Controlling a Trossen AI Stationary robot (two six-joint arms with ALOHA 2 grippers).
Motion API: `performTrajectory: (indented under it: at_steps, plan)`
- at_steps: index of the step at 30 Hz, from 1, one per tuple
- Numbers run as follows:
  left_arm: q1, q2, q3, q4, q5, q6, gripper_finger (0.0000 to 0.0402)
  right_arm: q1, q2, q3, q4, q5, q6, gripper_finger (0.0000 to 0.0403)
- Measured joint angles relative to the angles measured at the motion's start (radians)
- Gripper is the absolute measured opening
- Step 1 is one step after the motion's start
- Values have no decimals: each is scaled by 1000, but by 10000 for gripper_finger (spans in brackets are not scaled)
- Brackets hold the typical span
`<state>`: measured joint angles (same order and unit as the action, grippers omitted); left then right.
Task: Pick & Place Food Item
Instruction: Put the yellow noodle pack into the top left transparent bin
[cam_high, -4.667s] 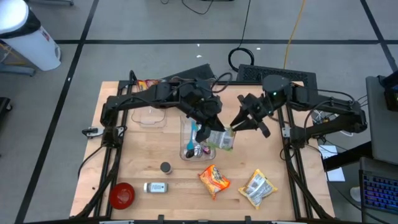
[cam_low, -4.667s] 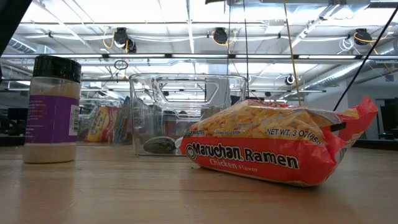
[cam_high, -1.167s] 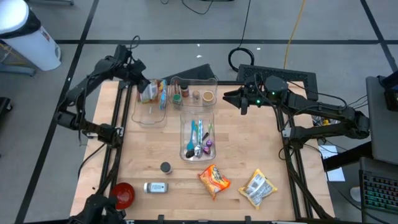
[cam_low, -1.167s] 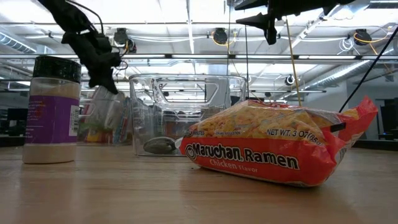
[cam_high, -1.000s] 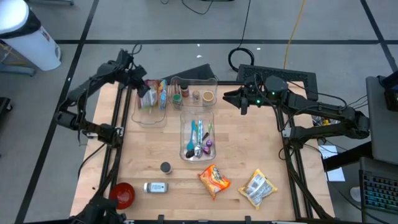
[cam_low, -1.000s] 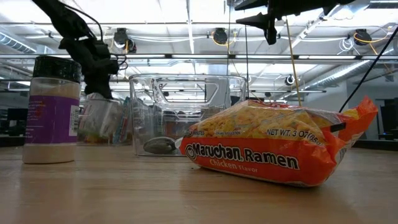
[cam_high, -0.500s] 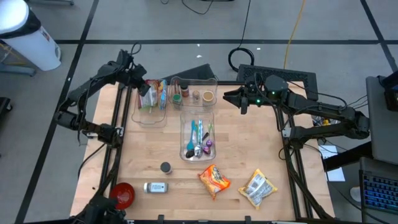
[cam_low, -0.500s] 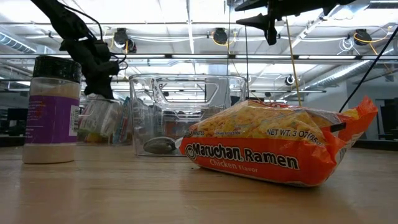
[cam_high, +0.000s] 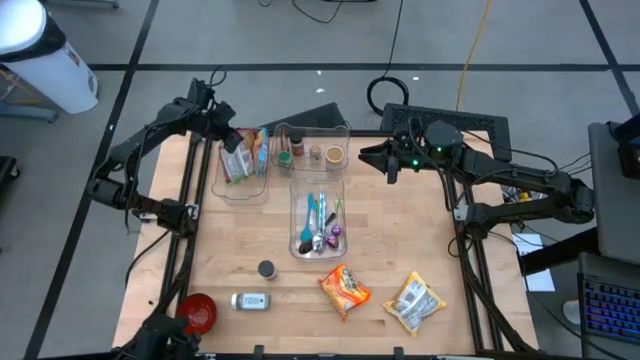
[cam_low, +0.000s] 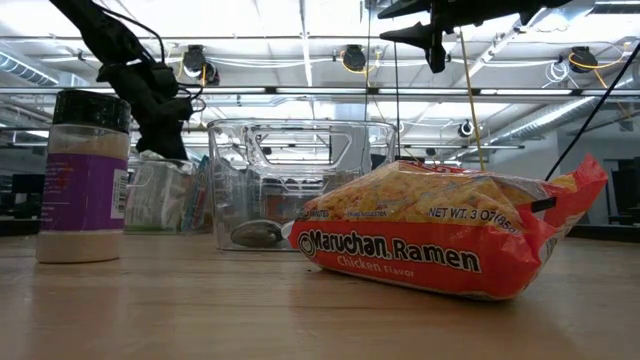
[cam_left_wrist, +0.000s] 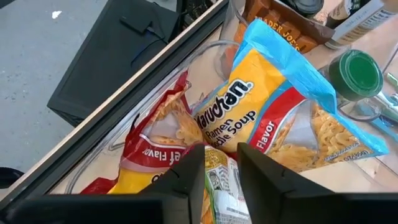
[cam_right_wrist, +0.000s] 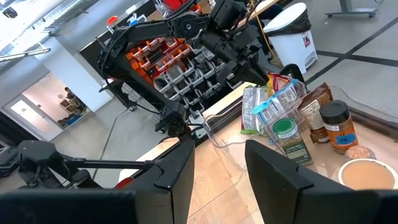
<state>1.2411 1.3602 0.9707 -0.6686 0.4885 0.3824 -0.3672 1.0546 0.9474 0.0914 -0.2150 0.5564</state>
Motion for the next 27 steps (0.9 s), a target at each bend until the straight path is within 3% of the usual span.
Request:
performTrajectory:
  at_steps: [8, 12, 16, 20, 27]
  plan:
    - [-1, -1, 96, 14, 33, -147, 138, 0, 0, 0, 1, 0, -62, 134]
    - [-6, -2, 201, 17, 167, -245, 144, 0, 0, 1, 1, -18, -110, 134]
    - [-36, -5, 295, 20, 361, -313, 145, 0, -1, 24, -50, -117, -188, 134]
    - [-102, -30, 357, 53, 495, -348, 145, 9, -1, 101, -286, -156, -252, 134]
    - [-301, -105, 368, 223, 486, -454, 145, 53, -1, 245, -729, -80, -333, 134]
